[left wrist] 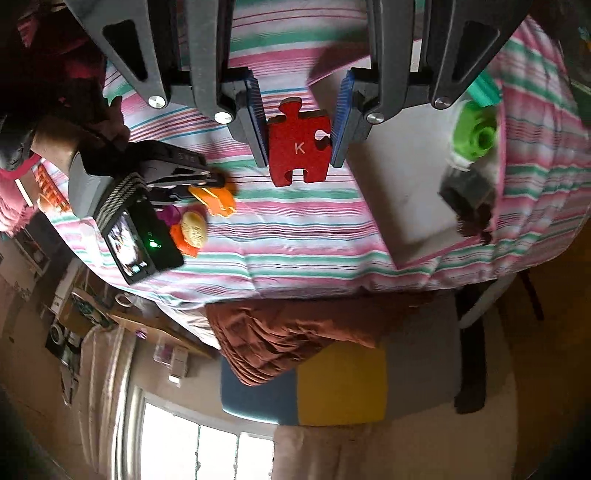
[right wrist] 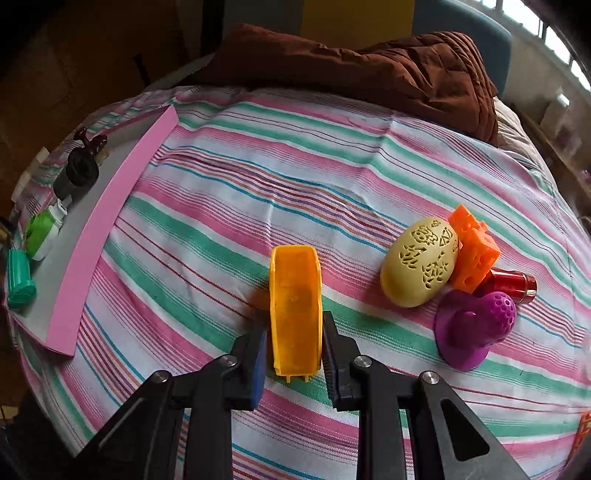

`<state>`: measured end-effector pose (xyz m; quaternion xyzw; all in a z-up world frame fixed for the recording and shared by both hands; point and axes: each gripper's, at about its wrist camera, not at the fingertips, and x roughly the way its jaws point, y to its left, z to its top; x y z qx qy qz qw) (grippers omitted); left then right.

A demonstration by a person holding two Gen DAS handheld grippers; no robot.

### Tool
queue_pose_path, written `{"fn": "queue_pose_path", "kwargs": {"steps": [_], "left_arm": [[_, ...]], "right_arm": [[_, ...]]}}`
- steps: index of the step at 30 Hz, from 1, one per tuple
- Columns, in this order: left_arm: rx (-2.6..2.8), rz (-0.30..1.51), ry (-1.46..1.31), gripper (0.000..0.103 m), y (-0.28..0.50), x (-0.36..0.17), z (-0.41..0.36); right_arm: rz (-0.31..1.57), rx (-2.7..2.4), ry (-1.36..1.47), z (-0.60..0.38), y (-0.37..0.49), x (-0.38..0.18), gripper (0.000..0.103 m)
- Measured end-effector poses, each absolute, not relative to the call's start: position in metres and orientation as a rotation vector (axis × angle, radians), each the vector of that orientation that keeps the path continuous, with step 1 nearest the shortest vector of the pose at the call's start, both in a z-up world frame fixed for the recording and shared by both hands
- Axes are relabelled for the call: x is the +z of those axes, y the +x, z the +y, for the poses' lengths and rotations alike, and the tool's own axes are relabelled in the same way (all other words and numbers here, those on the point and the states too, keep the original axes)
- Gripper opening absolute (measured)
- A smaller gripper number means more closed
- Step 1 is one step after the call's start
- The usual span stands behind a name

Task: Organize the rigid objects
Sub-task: 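Carry the red puzzle piece into the tray and open the left gripper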

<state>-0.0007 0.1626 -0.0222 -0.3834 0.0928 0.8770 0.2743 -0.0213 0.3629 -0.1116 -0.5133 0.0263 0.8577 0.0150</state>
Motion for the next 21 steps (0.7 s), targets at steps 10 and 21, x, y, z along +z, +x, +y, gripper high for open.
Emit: {"fn": "queue_pose_path", "kwargs": {"steps": [10, 21], "left_arm": [[2.440, 0.181, -1.054, 0.032, -0.007, -0.019, 0.121], [2.479, 0.105, -1.108, 0.032, -0.014, -0.027, 0.084]], "right_arm": [[0.018, 2.692, -1.552, 0.355, -0.020, -0.113, 0.026], [-0.024, 2.701, -1.534, 0.352, -0.021, -0.114, 0.026]]}}
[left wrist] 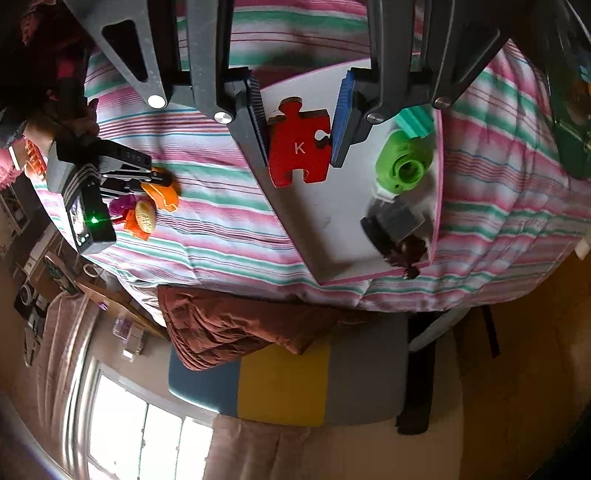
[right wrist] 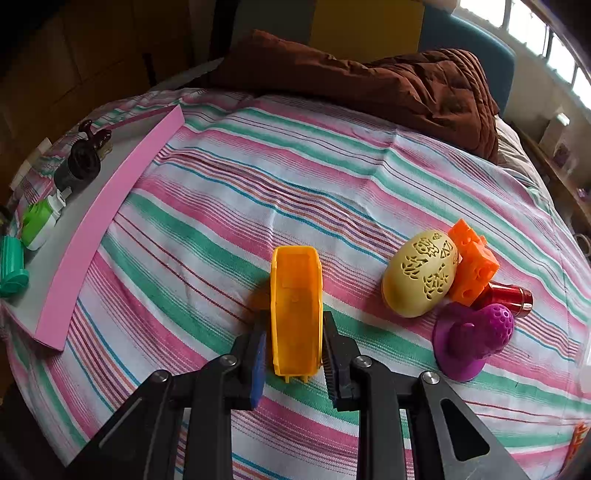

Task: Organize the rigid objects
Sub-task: 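Carry the red puzzle piece into the tray and open the left gripper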

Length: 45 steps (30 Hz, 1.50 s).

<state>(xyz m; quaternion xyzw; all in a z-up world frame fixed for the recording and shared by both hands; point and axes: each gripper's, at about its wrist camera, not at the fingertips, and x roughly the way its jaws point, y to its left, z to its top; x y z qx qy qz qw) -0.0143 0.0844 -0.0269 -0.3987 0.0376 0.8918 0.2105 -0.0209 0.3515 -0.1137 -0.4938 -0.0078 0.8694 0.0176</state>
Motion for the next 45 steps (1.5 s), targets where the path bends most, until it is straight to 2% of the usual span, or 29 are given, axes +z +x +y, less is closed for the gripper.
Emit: {"fn": "queue_pose_path", "kwargs": {"steps": [13, 19, 33, 45], "left_arm": [[2.560, -0.056, -1.183, 0.032, -0.026, -0.031, 0.018], [2.503, -0.158, -1.213, 0.032, -0.053, -0.027, 0.018], [2.389, -0.123, -1.236, 0.032, -0.162, -0.033, 0.096], [2.381, 0.013, -1.403, 0.032, -0.224, -0.084, 0.130]], "right_arm": [[-0.092, 2.693, -1.538, 0.347, -0.022, -0.113, 0.026], [-0.120, 2.690, -1.538, 0.345, -0.022, -0.113, 0.026], [-0.140, 2.686, -1.537, 0.344, -0.022, -0.113, 0.026], [-0.139, 2.686, -1.537, 0.344, -0.023, -0.113, 0.026]]}}
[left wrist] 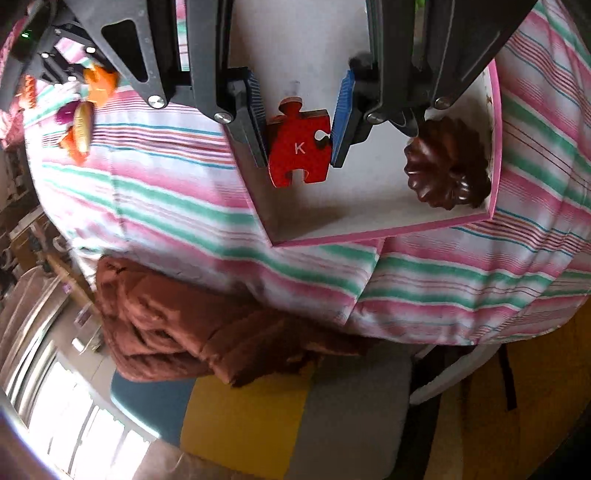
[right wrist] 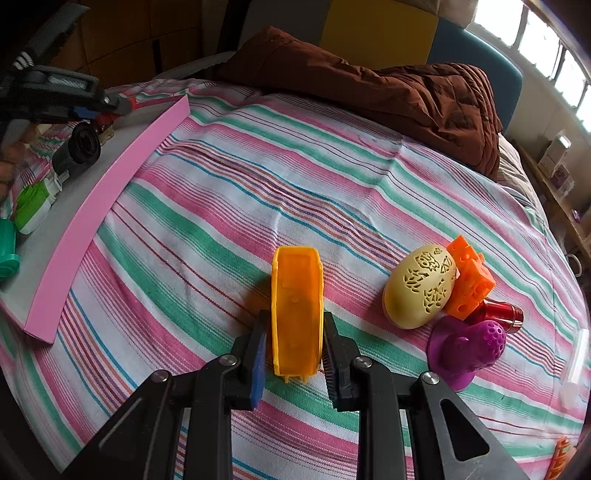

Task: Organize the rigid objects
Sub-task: 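Carry the red puzzle piece into the tray and open the left gripper, then carry the orange piece into the tray and open the right gripper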

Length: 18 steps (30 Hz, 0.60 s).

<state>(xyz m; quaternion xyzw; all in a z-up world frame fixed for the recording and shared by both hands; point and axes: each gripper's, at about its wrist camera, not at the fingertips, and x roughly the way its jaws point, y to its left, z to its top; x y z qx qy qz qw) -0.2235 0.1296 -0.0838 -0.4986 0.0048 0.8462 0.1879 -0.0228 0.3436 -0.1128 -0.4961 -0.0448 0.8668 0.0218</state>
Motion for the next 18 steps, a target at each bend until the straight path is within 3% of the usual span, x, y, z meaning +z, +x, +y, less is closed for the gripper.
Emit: {"fn": "queue_pose_path", "kwargs": {"steps": [8, 18], "left_arm": [[2.416, 0.068, -1.375, 0.036, -0.214, -0.074, 0.124], [2.565, 0.051, -1.131, 0.036, -0.125, -0.017, 0.093]], "right_arm": [[-0.142, 2.686, -1.537, 0.343, -0.023, -0.113, 0.026], [-0.158, 2.688, -1.530, 0.343, -0.026, -0.113, 0.026]]}}
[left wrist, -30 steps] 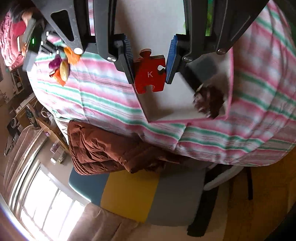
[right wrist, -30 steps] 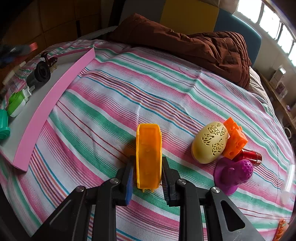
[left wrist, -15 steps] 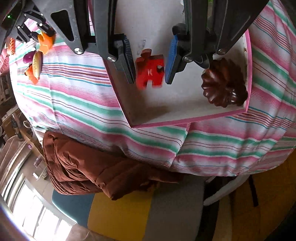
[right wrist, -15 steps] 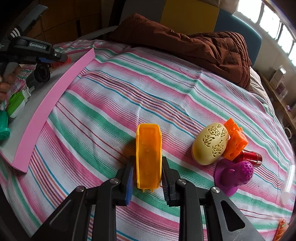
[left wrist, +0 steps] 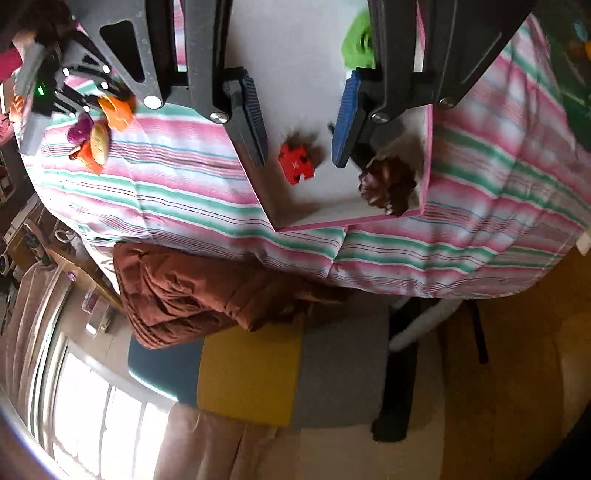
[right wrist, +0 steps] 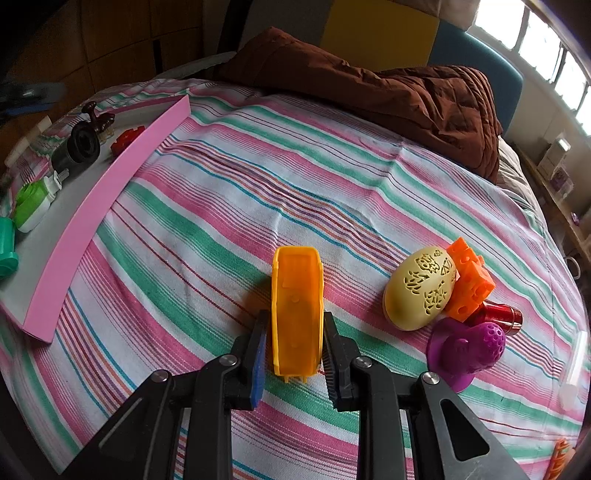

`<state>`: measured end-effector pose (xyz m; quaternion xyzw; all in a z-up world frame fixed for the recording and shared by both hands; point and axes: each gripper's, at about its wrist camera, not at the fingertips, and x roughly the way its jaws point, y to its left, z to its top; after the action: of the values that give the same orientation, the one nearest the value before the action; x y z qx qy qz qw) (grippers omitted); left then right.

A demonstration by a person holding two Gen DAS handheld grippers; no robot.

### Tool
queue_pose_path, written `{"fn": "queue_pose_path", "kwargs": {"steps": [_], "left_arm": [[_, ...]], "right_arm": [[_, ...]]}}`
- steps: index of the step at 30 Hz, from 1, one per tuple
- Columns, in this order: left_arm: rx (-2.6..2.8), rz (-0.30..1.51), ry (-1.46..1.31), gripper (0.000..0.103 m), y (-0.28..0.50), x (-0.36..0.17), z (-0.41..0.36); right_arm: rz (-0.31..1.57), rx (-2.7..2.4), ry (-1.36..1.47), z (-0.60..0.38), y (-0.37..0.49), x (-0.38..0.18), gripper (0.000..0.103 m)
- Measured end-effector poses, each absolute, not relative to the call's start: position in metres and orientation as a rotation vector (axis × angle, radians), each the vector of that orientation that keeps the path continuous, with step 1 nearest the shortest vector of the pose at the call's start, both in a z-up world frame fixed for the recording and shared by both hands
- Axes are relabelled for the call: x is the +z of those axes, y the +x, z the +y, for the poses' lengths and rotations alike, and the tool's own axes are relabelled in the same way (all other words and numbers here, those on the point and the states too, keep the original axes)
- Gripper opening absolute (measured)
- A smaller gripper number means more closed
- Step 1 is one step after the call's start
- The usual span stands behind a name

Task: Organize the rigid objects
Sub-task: 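Carry the orange piece into the tray and open the right gripper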

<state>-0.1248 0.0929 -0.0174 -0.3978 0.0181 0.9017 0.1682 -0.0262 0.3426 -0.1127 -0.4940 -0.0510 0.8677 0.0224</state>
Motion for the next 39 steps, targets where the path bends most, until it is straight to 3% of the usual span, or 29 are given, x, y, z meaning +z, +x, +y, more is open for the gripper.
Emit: {"fn": "queue_pose_path", "kwargs": {"steps": [8, 14, 31, 39], "left_arm": [[2.613, 0.030, -1.083, 0.036, -0.068, -0.013, 0.075], [2.644, 0.113, -1.056, 0.036, -0.045, -0.011, 0.069], [2.630, 0.082, -1.114, 0.036, -0.030, -0.022, 0.047], [2.622, 0.076, -1.156, 0.036, -0.027, -0.031, 0.038]], "right_arm": [[-0.174, 2.695, -1.514, 0.341, -0.023, -0.113, 0.026], [-0.182, 2.699, -1.505, 0.341, -0.023, -0.113, 0.026], [-0.161, 2.690, -1.482, 0.340, -0.022, -0.114, 0.026], [-0.037, 2.636, -1.501, 0.345, -0.024, -0.113, 0.026]]}}
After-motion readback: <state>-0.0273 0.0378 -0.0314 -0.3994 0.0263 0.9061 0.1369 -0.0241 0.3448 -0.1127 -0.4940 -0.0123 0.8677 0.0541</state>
